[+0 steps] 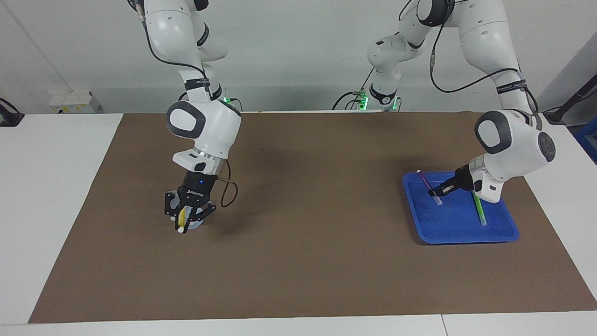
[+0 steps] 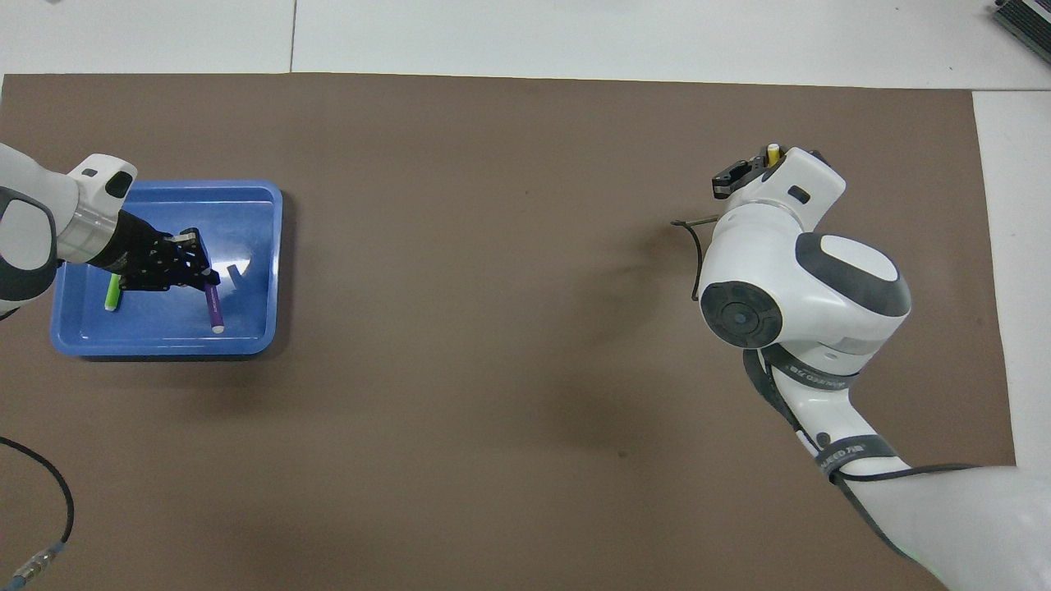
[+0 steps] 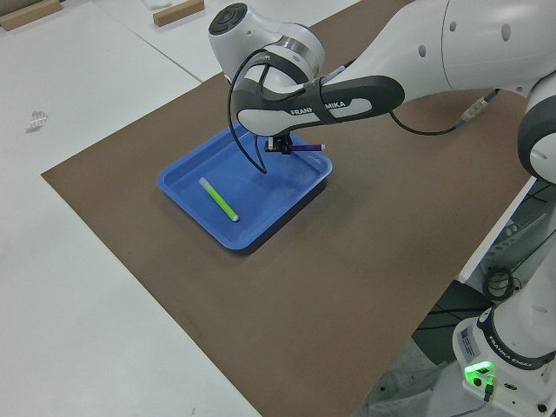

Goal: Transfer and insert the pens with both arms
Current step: 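Lift the purple pen out of the tray with the left gripper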

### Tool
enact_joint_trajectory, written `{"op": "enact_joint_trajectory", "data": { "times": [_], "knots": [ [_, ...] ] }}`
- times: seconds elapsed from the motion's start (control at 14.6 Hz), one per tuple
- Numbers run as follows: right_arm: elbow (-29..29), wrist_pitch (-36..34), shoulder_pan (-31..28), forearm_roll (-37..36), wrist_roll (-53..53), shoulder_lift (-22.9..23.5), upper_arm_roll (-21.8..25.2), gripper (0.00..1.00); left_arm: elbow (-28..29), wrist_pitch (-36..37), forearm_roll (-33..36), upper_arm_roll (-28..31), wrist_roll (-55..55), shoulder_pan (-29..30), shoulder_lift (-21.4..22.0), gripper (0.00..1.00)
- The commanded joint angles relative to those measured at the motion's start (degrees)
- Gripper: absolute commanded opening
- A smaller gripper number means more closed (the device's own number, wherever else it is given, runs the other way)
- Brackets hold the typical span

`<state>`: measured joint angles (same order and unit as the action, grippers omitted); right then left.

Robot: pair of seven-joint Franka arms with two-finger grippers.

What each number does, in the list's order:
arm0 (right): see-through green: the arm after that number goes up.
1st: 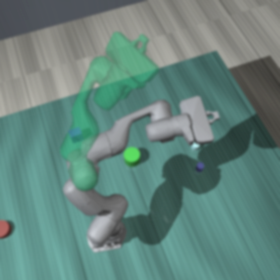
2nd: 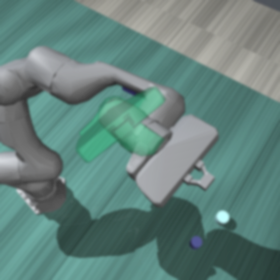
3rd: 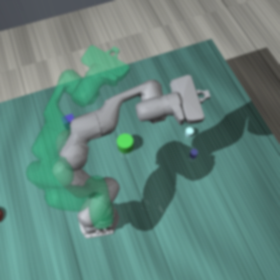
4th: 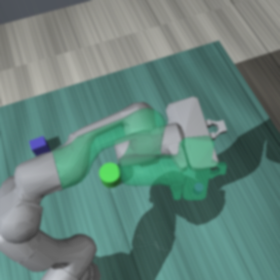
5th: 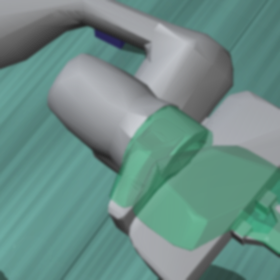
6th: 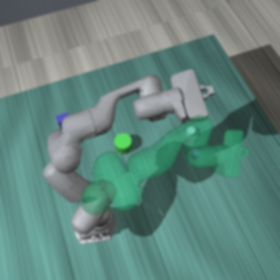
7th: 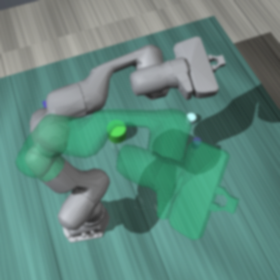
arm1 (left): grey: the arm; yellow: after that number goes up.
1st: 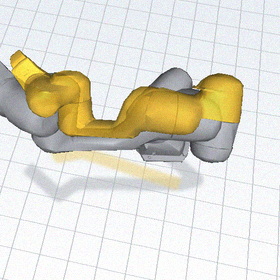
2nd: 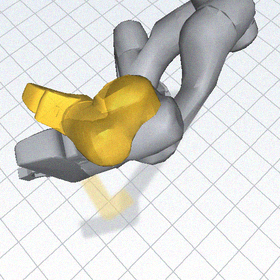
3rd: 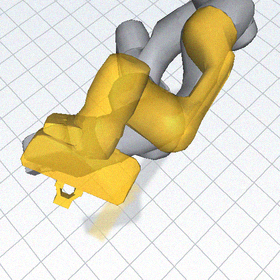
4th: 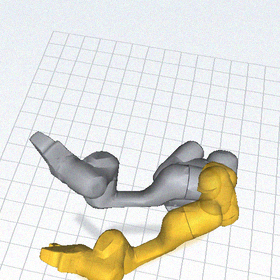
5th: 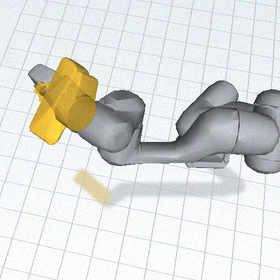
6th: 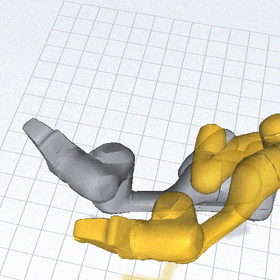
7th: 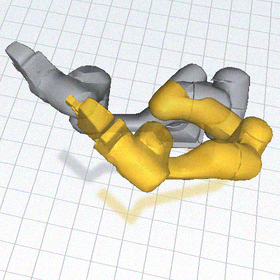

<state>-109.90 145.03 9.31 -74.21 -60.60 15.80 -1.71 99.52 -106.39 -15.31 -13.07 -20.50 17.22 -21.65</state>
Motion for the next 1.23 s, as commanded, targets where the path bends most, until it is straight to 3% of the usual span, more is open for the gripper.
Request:
{"op": "enact_joint_trajectory", "data": {
  "times": [0.0, 0.55, 1.02, 1.16],
  "knots": [
    [-3.13, 1.57, -0.88, 0.91, -0.83, -2.35, -0.22, 0.00, 0.15, 2.93, -3.22, 0.24, -6.38, -0.34, 1.79, 0.00],
    [-5.85, 4.38, -2.02, 0.91, -0.92, -2.97, -0.22, 0.00, 0.23, 6.80, -7.97, 0.06, -15.61, -2.10, 4.25, 0.00],
    [-6.65, 3.86, -1.76, 0.99, -0.92, -3.50, -0.22, 0.00, 0.94, 7.86, -15.19, -0.03, -31.53, -3.07, 5.13, 0.00],
    [-6.65, 3.68, -1.67, 0.99, -0.92, -3.58, -0.31, 0.36, 1.03, 7.87, -15.28, -0.11, -34.07, -3.77, 5.22, 0.00]
  ]
}}
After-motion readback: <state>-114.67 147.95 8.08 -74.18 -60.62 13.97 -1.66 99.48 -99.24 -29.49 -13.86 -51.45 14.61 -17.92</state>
